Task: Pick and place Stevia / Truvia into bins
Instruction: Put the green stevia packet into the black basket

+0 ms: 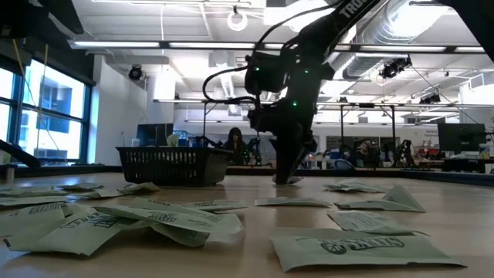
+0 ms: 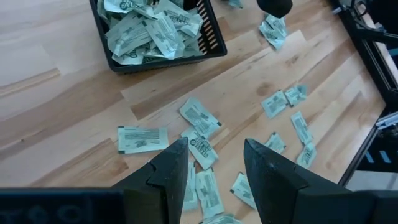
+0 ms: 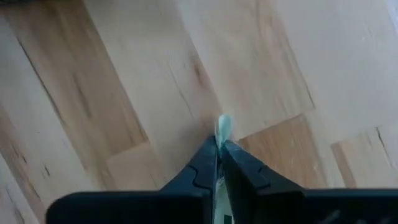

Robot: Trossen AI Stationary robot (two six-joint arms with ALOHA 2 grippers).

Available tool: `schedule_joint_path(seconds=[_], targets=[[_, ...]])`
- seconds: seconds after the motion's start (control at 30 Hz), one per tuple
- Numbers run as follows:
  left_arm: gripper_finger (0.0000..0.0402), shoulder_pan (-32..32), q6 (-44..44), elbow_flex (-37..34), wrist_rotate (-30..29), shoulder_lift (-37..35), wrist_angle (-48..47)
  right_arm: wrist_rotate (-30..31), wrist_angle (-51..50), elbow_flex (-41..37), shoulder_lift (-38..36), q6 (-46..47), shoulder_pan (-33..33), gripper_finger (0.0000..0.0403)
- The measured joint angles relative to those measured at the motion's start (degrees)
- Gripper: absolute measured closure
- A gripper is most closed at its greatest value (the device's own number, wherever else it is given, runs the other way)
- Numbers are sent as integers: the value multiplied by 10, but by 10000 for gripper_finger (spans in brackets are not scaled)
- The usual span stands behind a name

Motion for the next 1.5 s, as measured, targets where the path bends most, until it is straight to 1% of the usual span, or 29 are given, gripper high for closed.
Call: schedule_joint_path(seconds=[0.07,0.2,0.3,0.37,0.43,0.5,0.57,0.67,0.7,0.73,0.8,0.87,1.0,1.1,1.13,1.23,1.33,1.37,1.43,1.5], targets=[[211,0,0,0,1,0,-1,-8,-13,29,4,8,0,379],[211,0,0,0,1,0,-1,-6,-28,134,1,-5,7,398],[211,0,0,0,1,0,-1,23,-40,217,0,-14,19,394],[211,0,0,0,1,0,-1,37,-25,263,0,-14,26,399],[211,0,1,0,1,0,-1,39,8,291,3,-17,33,398],[211,0,4,0,1,0,-1,30,20,313,15,-18,37,390],[211,0,5,0,1,0,-1,-8,19,327,40,-9,37,383],[211,0,5,0,1,0,0,-79,7,330,91,35,38,373],[211,0,5,0,1,0,0,-87,5,330,109,43,38,370],[211,0,5,0,1,0,0,-84,6,330,125,47,39,366],[211,0,6,0,-2,0,0,-58,9,330,152,47,42,357],[211,0,2,0,-2,0,0,-48,11,330,160,57,43,345],[211,0,1,0,-2,0,10,-49,10,331,124,51,43,310],[211,0,0,0,-2,0,14,-11,-12,333,79,22,43,279],[211,0,0,0,-2,0,14,10,-28,333,64,8,43,269],[211,0,0,0,-2,0,14,89,-115,333,21,-42,43,240],[211,0,0,0,-5,0,14,144,-240,333,-1,-97,40,217],[211,0,1,0,-5,0,13,149,-275,327,-3,-104,37,212],[211,0,1,0,-9,0,13,125,-322,295,-6,-106,27,206],[211,0,2,0,-12,0,11,95,-323,237,-12,-106,21,204]])
